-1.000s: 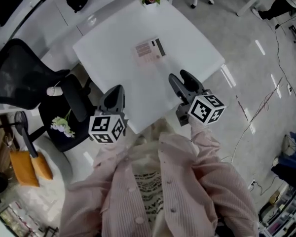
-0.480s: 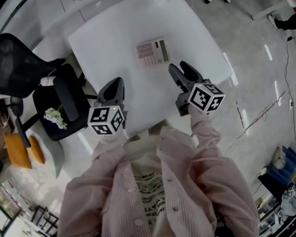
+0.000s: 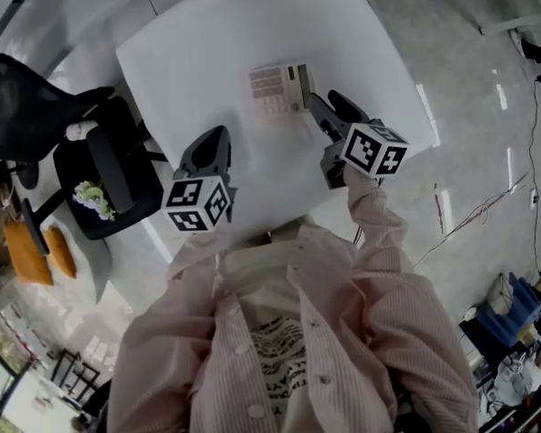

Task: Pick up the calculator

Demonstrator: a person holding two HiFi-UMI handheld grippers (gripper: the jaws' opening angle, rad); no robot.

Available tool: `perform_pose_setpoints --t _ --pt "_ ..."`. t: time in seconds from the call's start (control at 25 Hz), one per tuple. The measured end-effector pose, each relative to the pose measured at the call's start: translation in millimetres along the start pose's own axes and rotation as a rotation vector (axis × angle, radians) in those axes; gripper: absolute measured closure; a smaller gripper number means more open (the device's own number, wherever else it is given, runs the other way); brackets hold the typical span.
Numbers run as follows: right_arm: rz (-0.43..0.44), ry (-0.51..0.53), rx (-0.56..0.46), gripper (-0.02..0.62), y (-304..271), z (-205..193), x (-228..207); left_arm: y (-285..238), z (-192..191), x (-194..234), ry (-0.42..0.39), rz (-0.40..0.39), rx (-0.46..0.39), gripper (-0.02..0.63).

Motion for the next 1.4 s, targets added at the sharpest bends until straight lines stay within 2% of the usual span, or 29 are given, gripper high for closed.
perform_pose_setpoints --t 0.32,0.8,1.04,1.4 --pt "-0.012 -0.013 0.101 0.377 -36.4 -8.9 -18.6 -24.0 -13.0 9.9 0.035 0.008 0.041 0.606" --pt "0.005 -0.023 0.256 0.384 -72.8 -16.5 -17.2 -45.8 -22.6 22.5 0.072 -0.018 0.088 0.606" --pt "0.005 -0.023 0.318 0.464 -80.5 -18.8 -14.8 -51.1 -21.0 25.2 0.071 -0.032 0.101 0.606" --pt "0.018 -0.083 0.319 0.483 -80.6 -20.0 -17.6 -53.4 -20.1 25.6 0.058 -0.031 0.105 0.606"
Point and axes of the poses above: the fingertips, and each gripper's own axes: y backward along the fingers, x to its left, z out of its top, the point moved 7 cm from there along y, backward along the fingers, and after that the axes turned 1 degree about x, right-handed, at the moved point
